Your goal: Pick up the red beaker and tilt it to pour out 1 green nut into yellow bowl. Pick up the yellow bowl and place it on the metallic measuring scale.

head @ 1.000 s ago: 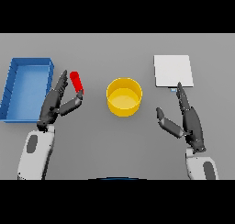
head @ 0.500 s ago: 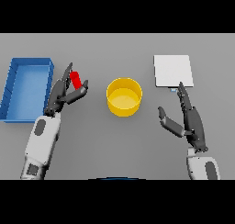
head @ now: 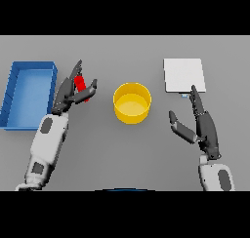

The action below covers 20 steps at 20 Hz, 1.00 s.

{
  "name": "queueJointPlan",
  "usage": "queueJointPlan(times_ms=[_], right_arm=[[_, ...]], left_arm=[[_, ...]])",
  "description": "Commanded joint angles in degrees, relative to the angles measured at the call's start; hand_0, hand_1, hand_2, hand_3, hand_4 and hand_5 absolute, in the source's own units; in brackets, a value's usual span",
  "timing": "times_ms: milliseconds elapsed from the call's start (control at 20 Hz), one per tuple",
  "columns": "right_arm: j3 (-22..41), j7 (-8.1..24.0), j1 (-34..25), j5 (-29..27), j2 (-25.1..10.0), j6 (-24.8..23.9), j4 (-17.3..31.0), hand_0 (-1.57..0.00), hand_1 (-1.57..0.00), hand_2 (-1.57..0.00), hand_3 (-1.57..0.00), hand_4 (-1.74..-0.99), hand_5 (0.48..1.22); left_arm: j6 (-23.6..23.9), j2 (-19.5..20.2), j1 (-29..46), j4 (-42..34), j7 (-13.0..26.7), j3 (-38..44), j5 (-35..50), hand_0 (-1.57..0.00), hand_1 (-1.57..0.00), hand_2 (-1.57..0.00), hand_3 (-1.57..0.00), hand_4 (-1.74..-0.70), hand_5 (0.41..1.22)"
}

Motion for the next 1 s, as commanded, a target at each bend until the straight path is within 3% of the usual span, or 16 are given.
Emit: queueJointPlan(times_ms=[0, 50, 100, 150, 250, 300, 400, 450, 600, 650, 950], right_arm=[[0.0, -0.7, 0.3, 0.3, -0.3, 0.0, 0.0, 0.00, 0.00, 0.00, 0.00, -1.295, 0.683], [-0.2, -1.1, 0.5, 0.2, -0.5, 0.0, 0.0, 0.00, 0.00, 0.00, 0.00, -1.291, 0.684], [-0.2, -1.4, 0.3, 0.0, -0.5, 0.2, 0.1, 0.00, 0.00, 0.00, 0.00, -1.289, 0.684], [-0.2, -1.6, 0.2, 0.0, -0.8, 0.4, -0.2, 0.00, 0.00, 0.00, 0.00, -1.286, 0.685], [0.1, -1.7, 0.7, 0.3, -0.3, 0.3, 0.3, 0.00, 0.00, 0.00, 0.00, -1.283, 0.683], [0.2, -1.5, 0.5, 0.3, -0.3, 0.2, -0.2, 0.00, 0.00, 0.00, 0.00, -1.287, 0.684], [0.0, -1.0, -0.1, 0.0, -0.2, 0.3, 0.5, 0.00, 0.00, 0.00, 0.00, -1.291, 0.684], [0.0, -0.9, -0.5, 0.2, -0.1, 0.1, 0.7, 0.00, 0.00, 0.00, 0.00, -1.293, 0.682], [-0.4, -1.5, -0.8, -0.4, -0.6, 0.7, 1.6, 0.00, 0.00, 0.00, 0.00, -1.296, 0.682], [-0.2, -2.9, -0.4, -0.3, -0.7, 1.0, 1.6, 0.00, 0.00, 0.00, 0.00, -1.288, 0.679], [0.6, -2.8, -0.9, 1.5, -0.2, 0.0, 1.6, 0.00, 0.00, 0.00, 0.00, -1.255, 0.672]], left_arm=[[0.4, -0.4, -0.7, 0.8, -0.2, 0.3, 0.1, 0.00, 0.00, -0.03, 0.00, -1.39, 0.752], [1.0, -0.8, -0.6, 1.4, -0.9, 0.8, 0.5, -0.08, -0.08, -0.12, -0.08, -1.42, 0.770], [1.2, -1.0, -1.6, 1.8, 0.0, 1.5, 1.0, -0.25, -0.28, -0.31, -0.22, -1.44, 0.795], [2.0, -1.4, -2.3, 2.5, 0.7, 2.0, 1.3, -0.46, -0.48, -0.50, -0.49, -1.44, 0.881], [5.2, -1.9, -3.2, 4.2, -0.2, 1.5, -1.0, -0.86, -0.87, -0.89, -0.88, -1.44, 1.003], [5.8, -2.0, -2.8, 4.4, -2.6, 1.3, -1.7, -1.00, -1.01, -1.02, -1.02, -1.44, 1.047], [6.0, -2.6, -3.3, 5.0, -3.6, 1.9, -1.9, -1.21, -1.21, -1.22, -1.22, -1.45, 1.109], [6.1, -2.6, -3.9, 5.8, -3.5, 2.1, -2.1, -1.28, -1.29, -1.29, -1.29, -1.45, 1.132], [6.8, -3.1, -2.9, 4.6, -5.5, 2.1, -1.3, -1.42, -1.42, -1.43, -1.43, -1.59, 1.123], [6.8, -3.1, -3.1, 4.1, -5.4, 2.0, -0.8, -1.45, -1.45, -1.46, -1.45, -1.62, 1.117], [9.2, -1.4, -3.6, -2.2, -3.3, -0.7, -1.0, -1.54, -1.54, -1.54, -1.54, -1.71, 1.097]])
